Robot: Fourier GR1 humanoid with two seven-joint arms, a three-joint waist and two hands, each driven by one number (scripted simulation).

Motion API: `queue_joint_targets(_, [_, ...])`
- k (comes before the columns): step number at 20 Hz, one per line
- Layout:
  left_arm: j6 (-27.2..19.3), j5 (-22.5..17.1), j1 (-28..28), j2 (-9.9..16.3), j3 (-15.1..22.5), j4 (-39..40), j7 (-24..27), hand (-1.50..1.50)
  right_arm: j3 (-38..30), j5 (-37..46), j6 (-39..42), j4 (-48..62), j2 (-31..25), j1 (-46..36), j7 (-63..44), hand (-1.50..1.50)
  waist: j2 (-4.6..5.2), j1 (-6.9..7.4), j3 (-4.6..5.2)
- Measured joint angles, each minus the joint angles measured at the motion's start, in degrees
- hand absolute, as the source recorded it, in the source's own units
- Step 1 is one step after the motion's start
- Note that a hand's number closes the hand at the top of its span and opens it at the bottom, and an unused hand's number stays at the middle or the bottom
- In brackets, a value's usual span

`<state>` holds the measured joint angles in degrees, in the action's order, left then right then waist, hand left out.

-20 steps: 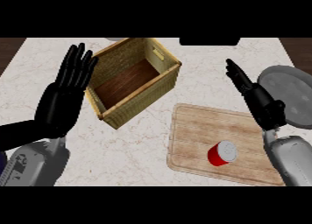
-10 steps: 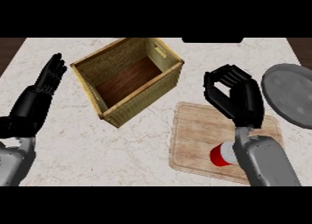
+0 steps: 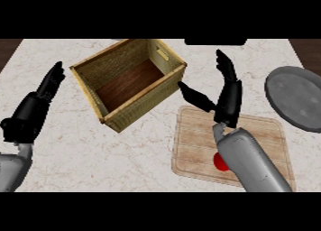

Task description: Pick the can from the cutting board and place it in the basket

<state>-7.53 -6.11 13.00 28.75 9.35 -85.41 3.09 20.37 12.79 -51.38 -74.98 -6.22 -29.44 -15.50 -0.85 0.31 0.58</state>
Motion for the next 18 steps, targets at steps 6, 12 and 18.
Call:
queue_joint_targets(6, [-0.46, 0.42, -0.49, 0.69, -0.54, 0.35, -1.04, 0.0, 4.0, 7.78, 11.01, 8.12, -9.46, -3.58, -16.22, -1.5, -0.78, -1.35, 0.52])
queue_joint_targets(12, [-0.05, 0.36, -1.06, 1.08, -0.69, 0.51, -1.16, 0.0, 9.83, 6.85, 32.96, 8.3, -14.37, -9.48, -32.1, -1.5, -1.16, -1.22, 0.42])
queue_joint_targets(18, [-0.04, 0.22, -1.74, 1.1, -1.29, 0.11, -0.61, 0.0, 10.18, -1.49, 51.78, 2.29, -16.32, -17.14, -46.46, -1.5, -1.0, -1.67, -0.03])
